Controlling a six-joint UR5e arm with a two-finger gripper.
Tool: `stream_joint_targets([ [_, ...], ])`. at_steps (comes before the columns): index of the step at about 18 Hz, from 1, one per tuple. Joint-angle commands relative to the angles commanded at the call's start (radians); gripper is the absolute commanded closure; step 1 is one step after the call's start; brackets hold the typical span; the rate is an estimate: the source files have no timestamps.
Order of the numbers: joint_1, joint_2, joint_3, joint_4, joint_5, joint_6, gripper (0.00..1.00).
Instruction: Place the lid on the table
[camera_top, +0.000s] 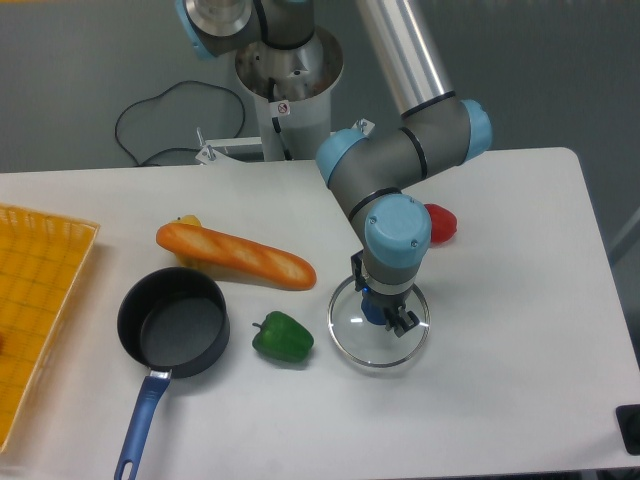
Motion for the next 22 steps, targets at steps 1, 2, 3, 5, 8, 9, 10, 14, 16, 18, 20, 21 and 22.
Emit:
stream_joint_targets([
  [1, 0.0, -0.002, 0.0, 0.0, 0.0, 0.0, 0.37],
  [2, 0.0, -0.002, 0.0, 0.0, 0.0, 0.0, 0.37],
  [3, 0.0, -0.002, 0.0, 0.0, 0.0, 0.0, 0.37],
  [5, 0.0, -0.005, 0.0, 0.002, 0.0, -0.002, 0.37],
  [8, -0.002, -0.011, 0.0, 0.008, 0.0, -0.002, 0.37],
  [9, -0.002, -0.012, 0.0, 0.008, 0.002, -0.002, 0.37],
  [10, -0.002, -0.014, 0.0, 0.008, 0.002, -0.002, 0.37],
  [14, -0.002, -0.014, 0.0, 0.008, 0.002, -0.002, 0.37],
  [16, -0.002, -0.014, 0.0, 0.008, 0.002, -0.002, 0.37],
  [18, -0.002, -0.015, 0.0, 0.008, 0.002, 0.0, 0.36],
  [20, -0.002, -0.015, 0.0, 0.008, 0.002, -0.002, 0.36],
  [21, -0.003, -0.015, -0.002, 0.008, 0.003, -0.002, 0.36],
  [22, -0.003, -0.017, -0.002, 0.008, 0.003, -0.002, 0.36],
])
